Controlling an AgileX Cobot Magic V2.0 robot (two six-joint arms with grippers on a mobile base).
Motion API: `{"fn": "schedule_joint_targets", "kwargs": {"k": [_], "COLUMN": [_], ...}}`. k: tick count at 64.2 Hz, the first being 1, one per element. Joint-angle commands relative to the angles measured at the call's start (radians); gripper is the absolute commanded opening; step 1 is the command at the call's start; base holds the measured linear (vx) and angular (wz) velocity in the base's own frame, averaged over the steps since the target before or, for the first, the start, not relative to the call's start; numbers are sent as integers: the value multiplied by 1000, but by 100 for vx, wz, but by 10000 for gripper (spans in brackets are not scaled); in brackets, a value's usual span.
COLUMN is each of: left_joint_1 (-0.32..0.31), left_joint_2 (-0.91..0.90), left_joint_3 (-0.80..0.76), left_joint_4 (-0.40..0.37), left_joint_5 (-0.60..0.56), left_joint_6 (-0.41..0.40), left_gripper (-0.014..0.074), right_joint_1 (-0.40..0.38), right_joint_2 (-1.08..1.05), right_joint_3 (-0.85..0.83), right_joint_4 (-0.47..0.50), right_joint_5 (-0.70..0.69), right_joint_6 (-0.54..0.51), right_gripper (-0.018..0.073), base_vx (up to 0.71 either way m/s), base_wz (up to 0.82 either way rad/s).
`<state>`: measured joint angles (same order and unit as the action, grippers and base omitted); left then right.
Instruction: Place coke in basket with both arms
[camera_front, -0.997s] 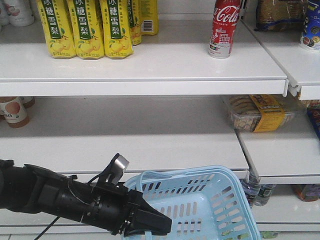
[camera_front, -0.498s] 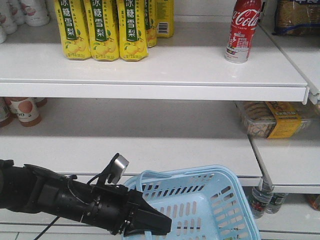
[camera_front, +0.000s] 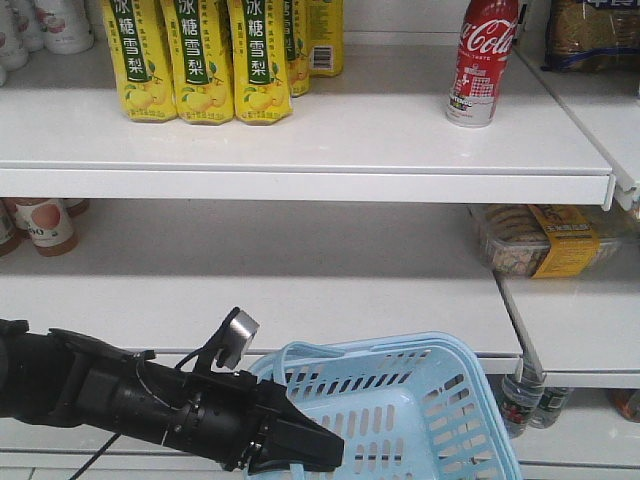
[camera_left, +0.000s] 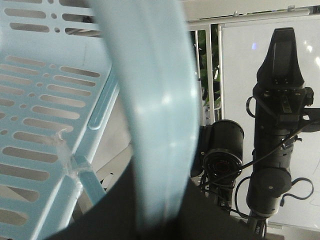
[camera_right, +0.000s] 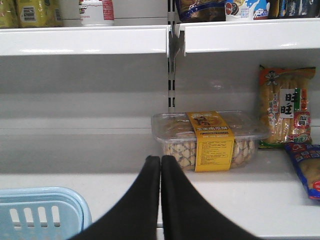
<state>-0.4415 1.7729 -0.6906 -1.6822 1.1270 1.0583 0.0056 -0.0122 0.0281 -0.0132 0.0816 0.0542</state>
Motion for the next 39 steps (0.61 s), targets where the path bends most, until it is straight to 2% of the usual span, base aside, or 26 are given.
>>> {"fn": "schedule_joint_targets", "kwargs": {"k": [1,39], "left_joint_1": [1,1], "left_joint_2": [-46,-46], "left_joint_3": [-12,-12], "left_joint_4": [-81,-81], "left_joint_5": [93,93], "left_joint_6": [12,12], "left_gripper": [-7,-7], "right_joint_1": [-2,-2], "right_joint_2": [-15,-15], "right_joint_3": [15,15], "right_joint_4": [-10,-10], "right_joint_5": [-70,-70], "right_joint_6": [-4,-4], "right_gripper": [-9,-9], "base_vx": [1,1], "base_wz": [2,1]}}
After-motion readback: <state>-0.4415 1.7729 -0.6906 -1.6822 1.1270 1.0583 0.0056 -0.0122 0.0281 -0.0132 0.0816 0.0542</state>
